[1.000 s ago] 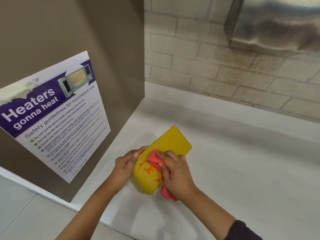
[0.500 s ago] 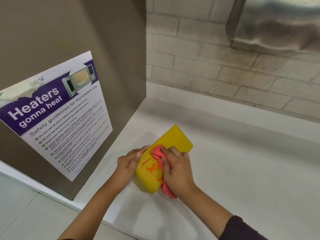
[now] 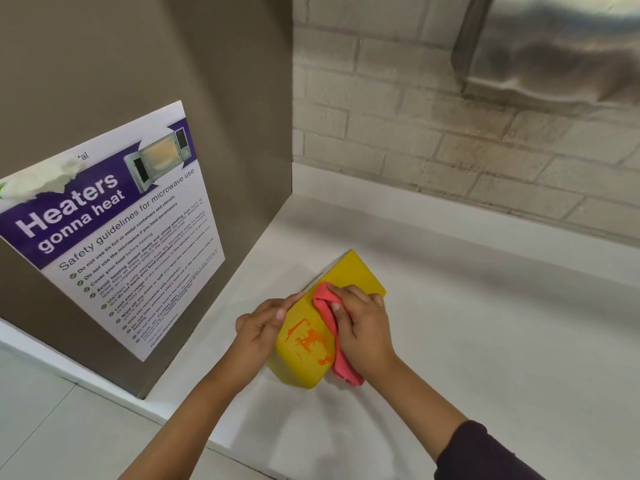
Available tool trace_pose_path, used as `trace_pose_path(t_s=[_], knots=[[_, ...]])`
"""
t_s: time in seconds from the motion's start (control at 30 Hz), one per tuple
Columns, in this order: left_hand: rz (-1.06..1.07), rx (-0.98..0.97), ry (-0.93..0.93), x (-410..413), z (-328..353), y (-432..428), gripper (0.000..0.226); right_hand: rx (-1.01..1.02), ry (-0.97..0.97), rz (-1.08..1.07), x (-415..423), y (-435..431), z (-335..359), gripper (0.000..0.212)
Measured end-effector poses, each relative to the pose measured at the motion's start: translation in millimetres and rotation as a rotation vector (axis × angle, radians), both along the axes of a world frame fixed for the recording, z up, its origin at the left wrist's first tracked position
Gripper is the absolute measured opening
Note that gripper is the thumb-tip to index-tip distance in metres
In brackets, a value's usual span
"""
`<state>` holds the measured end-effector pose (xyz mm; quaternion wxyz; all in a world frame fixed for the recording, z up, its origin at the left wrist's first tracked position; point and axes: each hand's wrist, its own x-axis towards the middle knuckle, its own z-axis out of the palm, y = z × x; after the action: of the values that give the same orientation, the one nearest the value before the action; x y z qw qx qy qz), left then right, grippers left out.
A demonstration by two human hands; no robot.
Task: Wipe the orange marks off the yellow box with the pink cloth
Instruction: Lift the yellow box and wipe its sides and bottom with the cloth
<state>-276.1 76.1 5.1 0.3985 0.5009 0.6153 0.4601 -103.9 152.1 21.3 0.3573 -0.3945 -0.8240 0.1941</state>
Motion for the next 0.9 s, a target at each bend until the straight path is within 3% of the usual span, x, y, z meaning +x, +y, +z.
trace_pose_path(t_s=[0.37, 0.57, 0.73, 0.9], knots=[[0.027, 0.019, 0.02, 1, 9, 0, 0.04, 0.082, -0.036, 0.183, -16, -28, -1, 0.033], [0.0, -0.012, -0.004, -2, 4, -1, 0.052, 0.291, -0.168, 0.292, 7, -14, -10, 0.036], [0.025, -0.037, -0.014, -2, 1, 0, 0.051, 0.142, -0.116, 0.04, 14, 7, -7, 0.038], [0.043, -0.012, 0.002, 1, 3, -1, 0.041, 0.041, -0.032, 0.041, -6, -11, -5, 0.036]])
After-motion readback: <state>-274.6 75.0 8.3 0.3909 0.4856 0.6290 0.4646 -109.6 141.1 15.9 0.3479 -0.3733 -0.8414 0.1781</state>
